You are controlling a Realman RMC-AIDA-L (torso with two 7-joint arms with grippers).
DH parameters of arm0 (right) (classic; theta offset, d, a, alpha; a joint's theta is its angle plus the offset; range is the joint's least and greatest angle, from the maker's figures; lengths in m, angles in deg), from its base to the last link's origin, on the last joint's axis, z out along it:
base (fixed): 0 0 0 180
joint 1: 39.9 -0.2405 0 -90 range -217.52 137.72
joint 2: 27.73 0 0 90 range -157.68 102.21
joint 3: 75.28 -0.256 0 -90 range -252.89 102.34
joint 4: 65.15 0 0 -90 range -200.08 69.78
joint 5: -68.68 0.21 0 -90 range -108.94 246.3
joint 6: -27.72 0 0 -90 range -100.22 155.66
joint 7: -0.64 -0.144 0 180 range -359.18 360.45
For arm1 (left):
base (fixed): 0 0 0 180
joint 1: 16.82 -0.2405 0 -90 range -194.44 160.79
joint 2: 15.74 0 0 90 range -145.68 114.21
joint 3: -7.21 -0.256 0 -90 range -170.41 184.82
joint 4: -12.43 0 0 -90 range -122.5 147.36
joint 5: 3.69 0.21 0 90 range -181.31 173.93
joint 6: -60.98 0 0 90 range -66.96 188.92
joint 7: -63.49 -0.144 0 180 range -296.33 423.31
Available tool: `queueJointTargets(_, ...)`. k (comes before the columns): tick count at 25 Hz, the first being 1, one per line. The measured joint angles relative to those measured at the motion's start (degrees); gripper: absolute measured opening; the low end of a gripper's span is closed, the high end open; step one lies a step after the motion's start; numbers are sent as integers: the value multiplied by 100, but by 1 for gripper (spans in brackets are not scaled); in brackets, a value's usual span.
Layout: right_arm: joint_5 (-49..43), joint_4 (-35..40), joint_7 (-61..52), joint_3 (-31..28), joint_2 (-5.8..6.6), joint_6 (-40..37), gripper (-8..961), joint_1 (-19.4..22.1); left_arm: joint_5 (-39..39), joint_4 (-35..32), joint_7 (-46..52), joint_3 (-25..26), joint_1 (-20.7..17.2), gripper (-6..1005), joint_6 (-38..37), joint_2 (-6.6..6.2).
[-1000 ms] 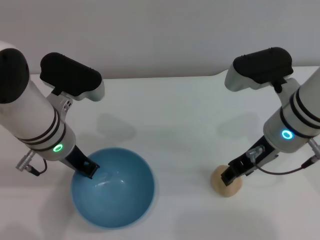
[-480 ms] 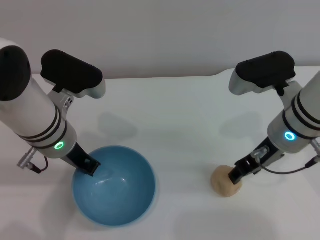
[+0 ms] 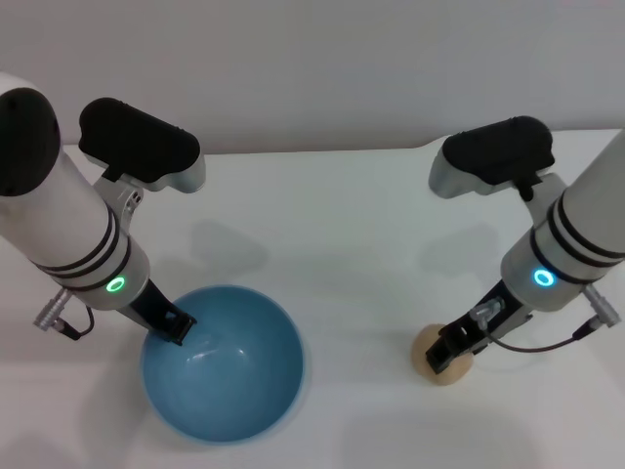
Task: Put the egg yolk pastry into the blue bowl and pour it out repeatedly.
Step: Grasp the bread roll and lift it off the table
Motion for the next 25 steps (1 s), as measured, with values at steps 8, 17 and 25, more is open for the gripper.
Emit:
queueJointTargets(8, -129, 163, 18, 107, 8, -182, 544, -55, -24, 74, 4, -13, 74, 0, -3, 0)
queueJointTargets(17, -314, 171, 59, 115, 12, -288, 545, -64, -29, 105, 4, -23, 130, 0, 19, 7)
queueJointTargets(25, -315, 162, 199, 188, 12, -380, 501, -56, -36, 105, 28, -23, 134, -1, 29, 9)
